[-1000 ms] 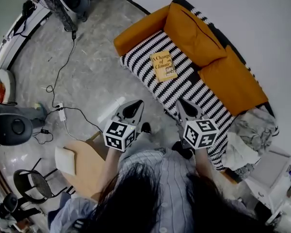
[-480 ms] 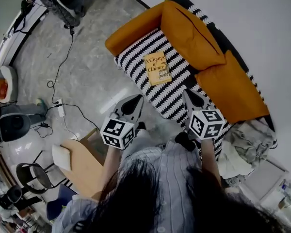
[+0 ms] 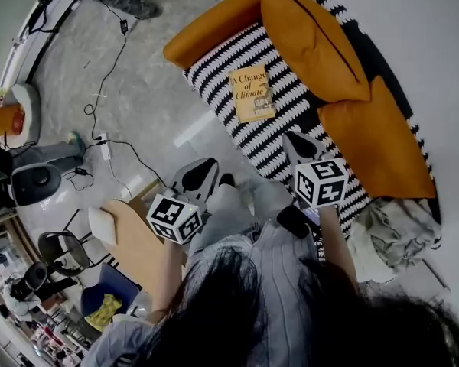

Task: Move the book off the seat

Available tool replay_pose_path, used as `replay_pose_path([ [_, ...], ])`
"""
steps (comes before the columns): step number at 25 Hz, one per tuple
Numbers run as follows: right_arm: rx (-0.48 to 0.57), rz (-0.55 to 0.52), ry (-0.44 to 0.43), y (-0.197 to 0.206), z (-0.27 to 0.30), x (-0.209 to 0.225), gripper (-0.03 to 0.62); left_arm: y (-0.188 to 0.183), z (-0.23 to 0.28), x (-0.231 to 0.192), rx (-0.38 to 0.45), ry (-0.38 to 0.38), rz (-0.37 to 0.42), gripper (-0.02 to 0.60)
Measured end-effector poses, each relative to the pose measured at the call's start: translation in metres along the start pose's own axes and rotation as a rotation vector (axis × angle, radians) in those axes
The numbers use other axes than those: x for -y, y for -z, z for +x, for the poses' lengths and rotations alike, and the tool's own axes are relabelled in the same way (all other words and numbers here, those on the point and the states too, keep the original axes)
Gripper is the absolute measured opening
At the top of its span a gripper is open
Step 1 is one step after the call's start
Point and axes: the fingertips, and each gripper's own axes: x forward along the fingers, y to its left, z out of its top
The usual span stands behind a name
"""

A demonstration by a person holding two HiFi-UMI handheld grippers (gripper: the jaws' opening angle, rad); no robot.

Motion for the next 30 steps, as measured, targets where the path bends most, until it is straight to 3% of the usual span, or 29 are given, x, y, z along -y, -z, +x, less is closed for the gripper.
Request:
replay_pose_path([
  [9, -0.137, -0.064, -0.042, 0.037, 0.055, 0.059, 0.032, 0.019, 0.077, -0.024, -0.079, -0.040, 0.001, 0.012],
  [16, -0.223, -0.039, -0.008, 0.062, 0.126, 0.106, 0.032, 0.046, 0.141, -0.068, -0.134, -0.031, 0.009, 0.012],
  [24, -0.298, 0.027, -0.038, 0.105, 0.187, 0.126, 0.034, 0.102, 0.204, -0.127, -0.255, -0.014, -0.054, 0.014],
  [30, -0.352, 0.098, -0.015, 0.150, 0.228, 0.150, 0.034, 0.129, 0.242, -0.174, -0.274, -0.037, -0.123, 0.020],
])
